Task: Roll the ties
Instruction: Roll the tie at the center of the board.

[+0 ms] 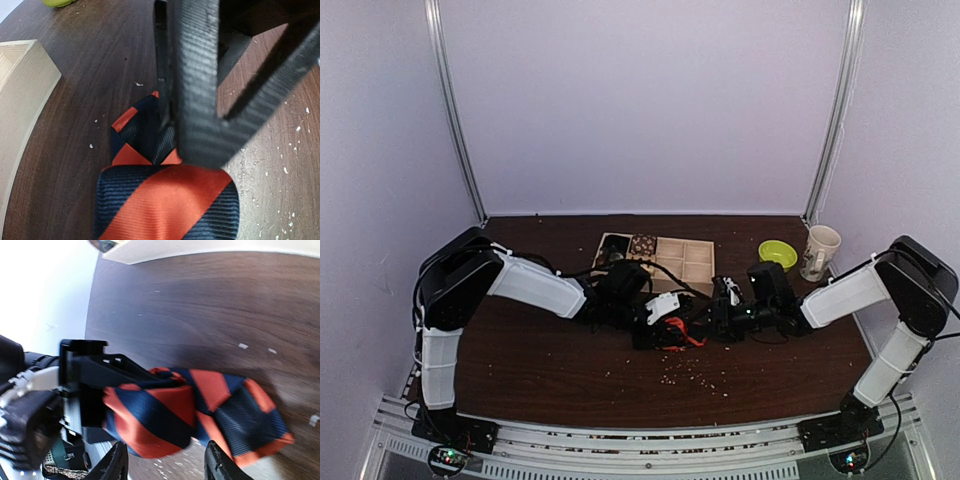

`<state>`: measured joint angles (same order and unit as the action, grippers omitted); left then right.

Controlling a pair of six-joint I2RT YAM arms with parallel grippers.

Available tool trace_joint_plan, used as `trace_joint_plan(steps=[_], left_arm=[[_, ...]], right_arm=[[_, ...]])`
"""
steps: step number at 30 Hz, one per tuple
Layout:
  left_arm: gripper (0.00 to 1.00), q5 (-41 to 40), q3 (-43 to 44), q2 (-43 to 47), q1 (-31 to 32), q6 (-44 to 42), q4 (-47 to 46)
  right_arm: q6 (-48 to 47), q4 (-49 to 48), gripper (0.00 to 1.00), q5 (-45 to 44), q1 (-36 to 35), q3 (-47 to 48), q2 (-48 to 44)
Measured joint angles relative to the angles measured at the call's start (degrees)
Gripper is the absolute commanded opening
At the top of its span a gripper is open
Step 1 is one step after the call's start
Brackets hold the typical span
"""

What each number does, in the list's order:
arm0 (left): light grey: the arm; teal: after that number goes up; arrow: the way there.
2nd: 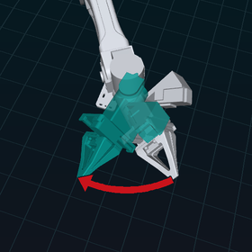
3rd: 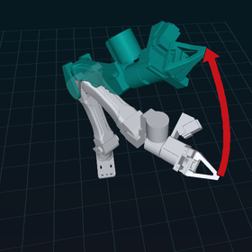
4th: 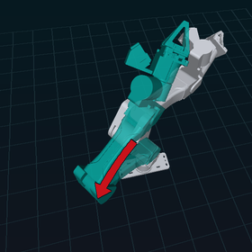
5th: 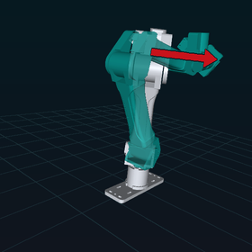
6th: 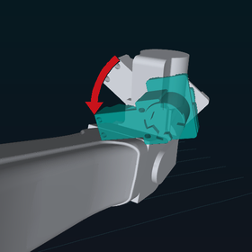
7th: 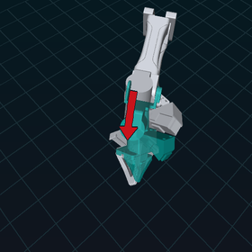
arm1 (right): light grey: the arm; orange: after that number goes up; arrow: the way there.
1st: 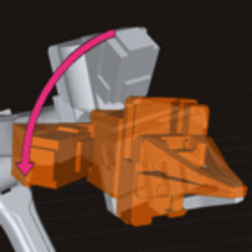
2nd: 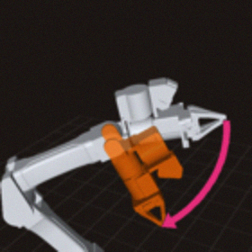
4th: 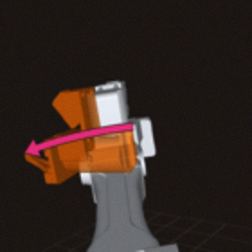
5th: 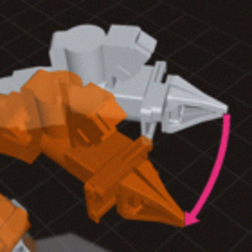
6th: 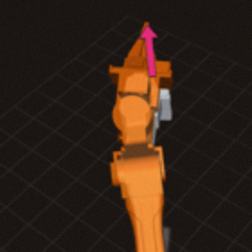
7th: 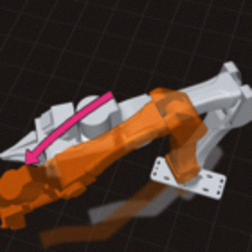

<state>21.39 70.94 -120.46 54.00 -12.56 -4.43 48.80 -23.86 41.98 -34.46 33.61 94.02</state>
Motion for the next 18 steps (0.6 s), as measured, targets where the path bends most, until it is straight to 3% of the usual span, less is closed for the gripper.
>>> trace_joint_plan(steps=[6, 9, 12, 18], left_arm=[[0.33, 0.0, 0.0, 0.0, 0.0, 0.0, 0.0], [0.33, -0.1, 0.1, 0.0, -0.1, 0.0, 0.1], [0.37, -0.4, 0.1, -0.2, 0.0, -0.1, 0.3], [0.51, -1.2, -0.6, -0.2, 0.0, 0.1, -1.0]], right_arm=[[0.7, 0.5, 0.37, -0.2, -3.0, 6.3, 3.4], [0.2, 1.2, 0.15, -0.5, -3.5, 7.6, 5.8], [-0.3, 0.8, 0.0, -0.3, -3.6, 7.7, 6.9], [-1.6, 0.5, 0.0, -1.0, -3.5, 7.0, 6.9]])
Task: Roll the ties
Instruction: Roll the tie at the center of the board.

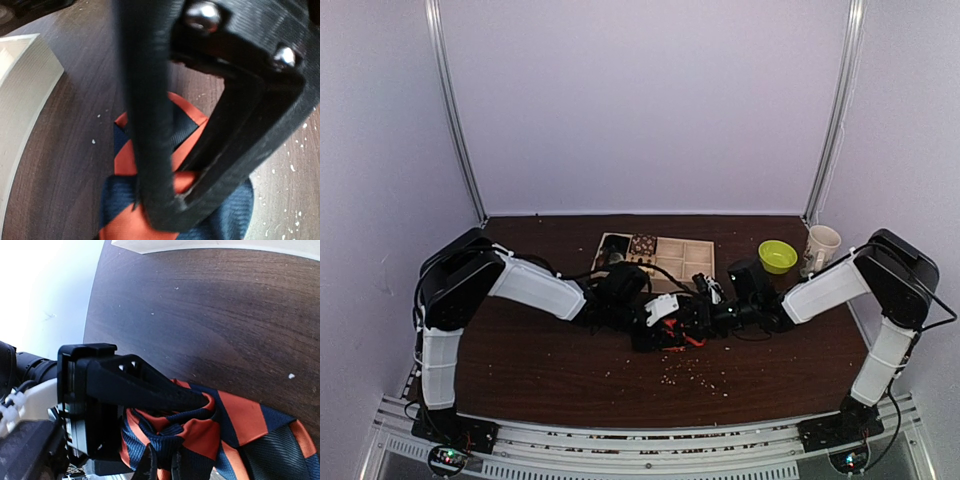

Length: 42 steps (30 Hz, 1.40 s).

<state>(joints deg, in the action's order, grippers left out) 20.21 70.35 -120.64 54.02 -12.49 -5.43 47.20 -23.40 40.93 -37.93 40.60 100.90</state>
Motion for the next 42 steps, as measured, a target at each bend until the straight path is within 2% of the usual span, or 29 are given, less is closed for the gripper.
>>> trace_joint_plan(steps=[5, 18, 22, 24, 27, 30, 32, 39, 42], left_arm=[[0.55, 0.2, -2.9, 0.2, 0.0, 1.6, -6.0], [0.57, 4.7, -4.7, -1.9, 0.0, 6.4, -20.2], [0.53, 5.5, -4.1, -3.6, 0.0, 7.3, -22.7], [0.45, 5.6, -3.4, -4.0, 0.0, 7.2, -22.1], [0.34, 5.4, -3.0, -4.1, 0.0, 6.5, -20.9], [0.3, 5.0, -2.8, -4.1, 0.2, 4.5, -20.1], [0.3, 4.9, -2.9, -4.0, 0.3, 3.6, -20.0], [0.3, 4.6, -2.7, -3.9, 0.4, 1.6, -19.3], [0.3, 4.7, -2.4, -3.9, 0.4, 1.4, -18.8]], right_arm=[[-0.8, -2.2, 0.0, -0.3, 1.2, -2.9, 0.0], [-3.5, -2.6, 0.0, -0.1, 4.4, -4.7, 0.8], [-4.0, -2.1, 0.0, 0.0, 5.0, -4.9, 0.8], [-4.0, -1.9, 0.01, 0.0, 5.1, -4.9, 0.8], [-4.2, -1.7, 0.28, 0.0, 5.2, -4.9, 0.3], [-4.4, 0.4, 0.46, -0.3, 5.6, -5.5, -1.3], [-3.9, 1.9, 0.51, -0.1, 6.2, -6.3, -2.5], [-4.3, 7.0, 0.55, 1.5, 9.0, -7.0, -5.6], [-5.3, 9.0, 0.62, 1.7, 9.4, -5.9, -5.4]])
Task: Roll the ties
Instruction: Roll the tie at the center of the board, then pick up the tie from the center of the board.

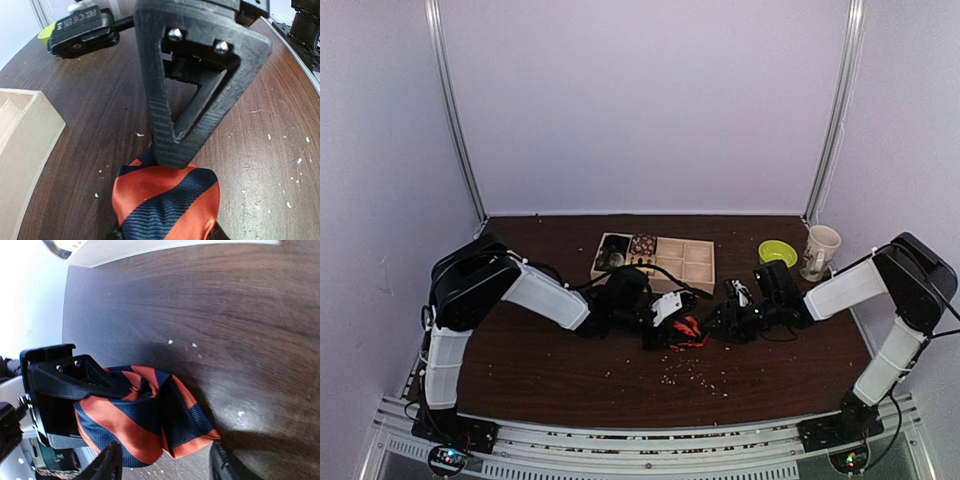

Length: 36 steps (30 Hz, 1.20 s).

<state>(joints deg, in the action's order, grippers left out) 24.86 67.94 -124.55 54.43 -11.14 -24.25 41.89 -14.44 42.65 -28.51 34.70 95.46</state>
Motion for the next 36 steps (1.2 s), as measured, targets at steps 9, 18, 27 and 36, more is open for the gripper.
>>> trace_joint_plan(steps=[9, 18, 27, 36], left_arm=[[0.3, 0.0, 0.0, 0.0, 0.0, -0.3, 0.1], [0.3, 0.0, 0.0, 0.0, 0.0, -0.6, 0.1], [0.31, 0.0, 0.0, 0.0, 0.0, -0.6, 0.2], [0.5, -0.1, -0.5, 0.2, -0.1, -0.8, 0.0]], right_arm=[[0.5, -1.6, 0.6, 2.5, -2.1, 2.9, 3.3], [4.9, -11.8, 0.59, 4.3, -3.0, -1.2, 3.7], [7.9, -17.5, 0.26, 5.2, -4.2, -0.4, 7.0], [6.4, -17.1, 0.0, 4.4, -4.3, -0.1, 6.9]])
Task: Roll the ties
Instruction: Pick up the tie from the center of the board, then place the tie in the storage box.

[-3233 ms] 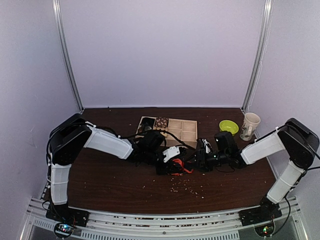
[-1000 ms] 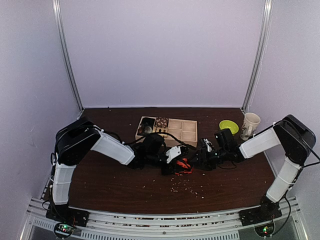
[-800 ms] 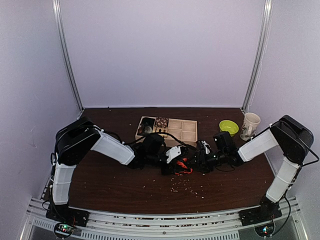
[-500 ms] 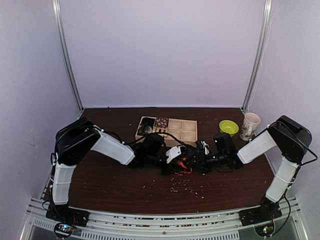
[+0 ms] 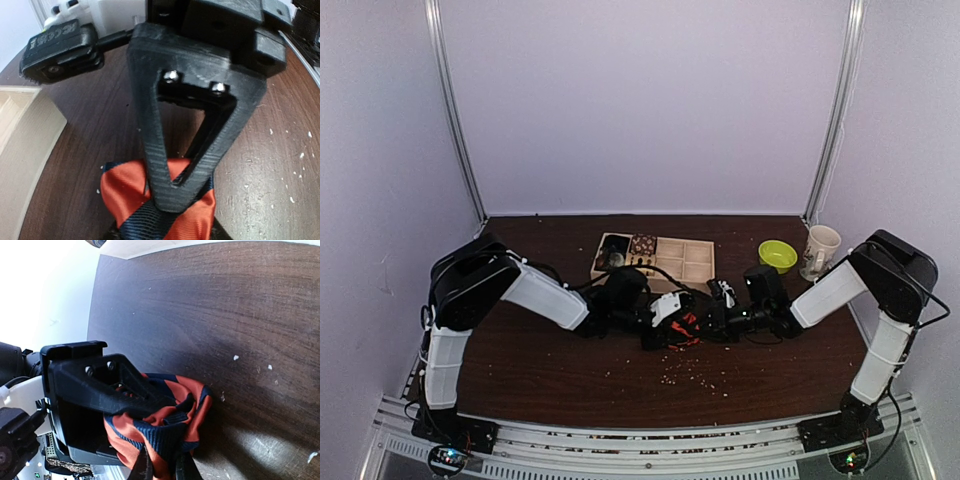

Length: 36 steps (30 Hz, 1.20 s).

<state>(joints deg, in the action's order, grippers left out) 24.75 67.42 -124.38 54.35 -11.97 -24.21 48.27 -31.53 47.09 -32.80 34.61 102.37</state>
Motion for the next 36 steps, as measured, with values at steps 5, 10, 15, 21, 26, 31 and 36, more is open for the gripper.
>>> trace_joint_plan(steps=[5, 10, 15, 21, 26, 31, 36], left_arm=[[0.72, -2.3, -2.7, 0.3, 0.0, 0.3, -0.8], [0.77, -4.4, -7.7, 3.2, 0.0, 1.4, -3.0], [0.57, -5.7, -8.4, 3.7, 0.0, 1.5, -3.5], [0.82, -6.6, -10.1, 4.4, 0.1, 1.7, -5.4], [0.98, -10.8, -17.8, 10.8, -0.1, 4.6, -7.6], [0.98, -14.1, -22.7, 17.1, -0.7, 7.7, -11.9], [0.98, -15.9, -26.3, 20.7, -2.3, 11.9, -16.8]], right_arm=[[-0.1, -0.4, 0.0, -0.2, -0.5, 0.2, 0.0], [-0.6, 0.5, 0.0, -0.3, -1.3, 0.3, -0.3], [-1.6, 2.6, 0.0, -1.0, -1.3, 0.3, -1.8], [-3.1, 6.4, 0.0, -2.3, -1.5, 0.4, -4.7], [-8.5, 17.1, 0.0, -4.4, -1.5, 3.5, -8.4], [-20.0, 32.9, 0.0, -9.9, -1.5, 13.1, -13.4], [-31.3, 44.5, 0.0, -17.1, -1.5, 22.6, -18.7]])
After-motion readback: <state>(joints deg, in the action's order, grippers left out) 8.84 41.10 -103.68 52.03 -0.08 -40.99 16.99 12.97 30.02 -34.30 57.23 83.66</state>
